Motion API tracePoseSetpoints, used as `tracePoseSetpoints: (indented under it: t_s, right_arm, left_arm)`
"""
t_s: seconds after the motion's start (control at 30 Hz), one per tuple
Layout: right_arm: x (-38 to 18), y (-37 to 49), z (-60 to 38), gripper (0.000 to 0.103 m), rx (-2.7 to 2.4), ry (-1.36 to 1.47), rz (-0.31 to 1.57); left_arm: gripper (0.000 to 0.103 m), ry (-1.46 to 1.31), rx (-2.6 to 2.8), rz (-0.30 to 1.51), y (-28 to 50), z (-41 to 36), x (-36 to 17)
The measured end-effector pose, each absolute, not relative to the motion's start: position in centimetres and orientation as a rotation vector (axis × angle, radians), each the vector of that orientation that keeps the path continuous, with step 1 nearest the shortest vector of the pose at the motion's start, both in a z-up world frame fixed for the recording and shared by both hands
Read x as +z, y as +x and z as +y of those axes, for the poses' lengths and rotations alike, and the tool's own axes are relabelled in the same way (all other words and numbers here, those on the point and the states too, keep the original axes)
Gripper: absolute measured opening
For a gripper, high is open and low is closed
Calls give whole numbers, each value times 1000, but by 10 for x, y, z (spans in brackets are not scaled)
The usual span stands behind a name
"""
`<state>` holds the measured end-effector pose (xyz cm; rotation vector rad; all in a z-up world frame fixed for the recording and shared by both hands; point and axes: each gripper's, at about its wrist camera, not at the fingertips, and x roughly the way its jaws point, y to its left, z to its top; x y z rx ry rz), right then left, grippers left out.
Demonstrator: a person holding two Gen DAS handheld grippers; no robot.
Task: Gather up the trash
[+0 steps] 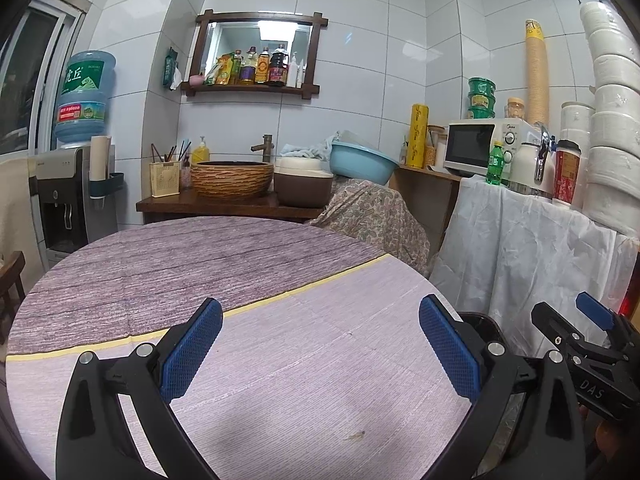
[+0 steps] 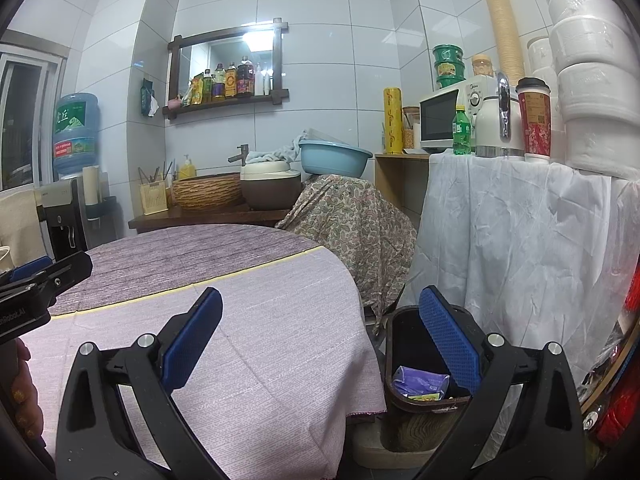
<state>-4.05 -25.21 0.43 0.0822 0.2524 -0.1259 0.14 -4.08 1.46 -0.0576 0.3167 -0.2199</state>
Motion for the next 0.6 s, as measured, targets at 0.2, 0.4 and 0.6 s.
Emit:
tracePoseSetpoints:
  t_s: [0.2,0.4,0.6]
  right_arm:
    - [4,-40,-253,97,-125,80,253]
    - [4,-40,-252,97,-126,81,253]
    - [4,-40,-253,97,-126,80,253]
  left_arm:
    - [98,-58,-219,317,1,-41,15]
    - [98,-57,-217,319,2,-42,15]
    - [98,-58,-218,321,2,-41,14]
